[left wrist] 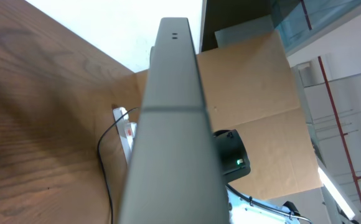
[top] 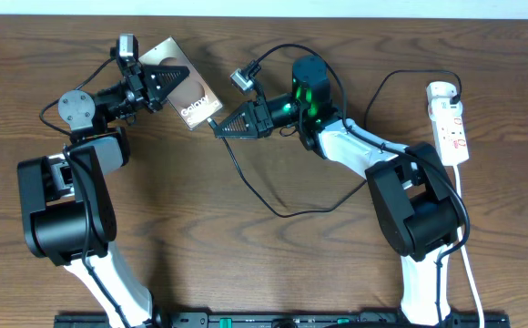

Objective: Plug charger to phone and switch on socket

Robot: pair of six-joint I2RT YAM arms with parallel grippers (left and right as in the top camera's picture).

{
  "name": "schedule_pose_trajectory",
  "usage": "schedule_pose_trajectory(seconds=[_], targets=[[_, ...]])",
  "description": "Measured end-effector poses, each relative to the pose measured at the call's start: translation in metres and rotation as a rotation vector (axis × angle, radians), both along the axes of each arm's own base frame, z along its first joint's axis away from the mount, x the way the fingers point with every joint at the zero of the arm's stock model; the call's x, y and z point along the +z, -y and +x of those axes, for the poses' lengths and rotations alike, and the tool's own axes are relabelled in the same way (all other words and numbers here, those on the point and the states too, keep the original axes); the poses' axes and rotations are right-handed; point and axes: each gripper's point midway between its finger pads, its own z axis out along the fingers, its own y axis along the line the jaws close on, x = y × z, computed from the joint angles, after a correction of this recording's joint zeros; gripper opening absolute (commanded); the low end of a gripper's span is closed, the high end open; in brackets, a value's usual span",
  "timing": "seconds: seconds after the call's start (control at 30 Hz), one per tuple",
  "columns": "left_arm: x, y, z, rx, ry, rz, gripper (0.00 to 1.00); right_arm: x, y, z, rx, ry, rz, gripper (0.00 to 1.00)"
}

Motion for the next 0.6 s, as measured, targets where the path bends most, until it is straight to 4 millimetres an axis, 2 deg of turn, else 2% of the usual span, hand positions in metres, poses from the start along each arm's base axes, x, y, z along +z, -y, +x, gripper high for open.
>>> schedule_pose_trajectory(seconds=[0.6], targets=[[-0.0013,0.0035,-0.0027,-0.023,-0.029,-0.004,0.07,0.0003,-0.0026,-0.0072,0.03,0.003,0.003,0.01]])
